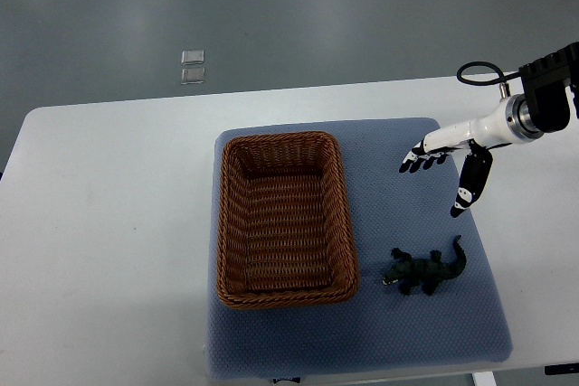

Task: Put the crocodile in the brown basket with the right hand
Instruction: 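Lower the right hand onto the crocodile and close fingers around it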

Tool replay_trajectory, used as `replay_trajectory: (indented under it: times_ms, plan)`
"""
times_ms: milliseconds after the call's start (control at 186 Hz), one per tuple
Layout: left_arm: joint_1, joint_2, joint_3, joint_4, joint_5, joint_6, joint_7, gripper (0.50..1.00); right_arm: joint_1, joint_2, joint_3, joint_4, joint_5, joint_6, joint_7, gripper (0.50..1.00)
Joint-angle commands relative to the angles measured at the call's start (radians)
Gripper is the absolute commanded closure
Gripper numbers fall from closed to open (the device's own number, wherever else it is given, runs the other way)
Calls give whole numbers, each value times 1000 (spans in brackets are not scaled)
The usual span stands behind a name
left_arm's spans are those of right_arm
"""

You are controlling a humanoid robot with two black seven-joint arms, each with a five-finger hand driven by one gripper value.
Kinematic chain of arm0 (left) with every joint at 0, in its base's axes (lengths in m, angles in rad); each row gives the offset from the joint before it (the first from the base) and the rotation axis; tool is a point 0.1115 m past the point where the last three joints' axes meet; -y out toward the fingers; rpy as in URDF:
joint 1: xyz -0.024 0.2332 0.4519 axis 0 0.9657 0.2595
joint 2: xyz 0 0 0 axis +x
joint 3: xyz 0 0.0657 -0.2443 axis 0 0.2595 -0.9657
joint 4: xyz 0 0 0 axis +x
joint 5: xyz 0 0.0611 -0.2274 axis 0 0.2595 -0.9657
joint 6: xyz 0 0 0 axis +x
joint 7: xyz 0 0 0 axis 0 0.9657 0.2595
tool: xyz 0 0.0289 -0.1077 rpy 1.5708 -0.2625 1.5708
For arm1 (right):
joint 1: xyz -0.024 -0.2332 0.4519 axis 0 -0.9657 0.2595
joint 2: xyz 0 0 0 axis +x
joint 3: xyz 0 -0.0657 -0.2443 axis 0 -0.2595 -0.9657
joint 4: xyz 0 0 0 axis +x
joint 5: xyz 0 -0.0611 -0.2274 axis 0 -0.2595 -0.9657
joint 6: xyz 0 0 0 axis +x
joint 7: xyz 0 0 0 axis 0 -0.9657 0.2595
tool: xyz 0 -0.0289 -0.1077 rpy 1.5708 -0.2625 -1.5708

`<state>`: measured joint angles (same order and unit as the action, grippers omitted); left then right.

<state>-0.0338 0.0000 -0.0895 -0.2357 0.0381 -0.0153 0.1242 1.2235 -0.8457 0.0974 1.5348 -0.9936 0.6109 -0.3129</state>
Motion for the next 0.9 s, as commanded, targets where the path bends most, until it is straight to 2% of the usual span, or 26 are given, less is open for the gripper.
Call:
replay_trajectory:
  times_ms: [0,317,893]
  plan:
    - [0,0,-1,-2,0,0,2,500,-22,-9,11,28,13,0,2,574]
    - [0,0,1,-1,0,3,0,500,-105,-39,27,91,96,-2,11,576]
    - [0,0,-1,7,0,2,0,500,-228,-41,44,99,30,-117,97,583]
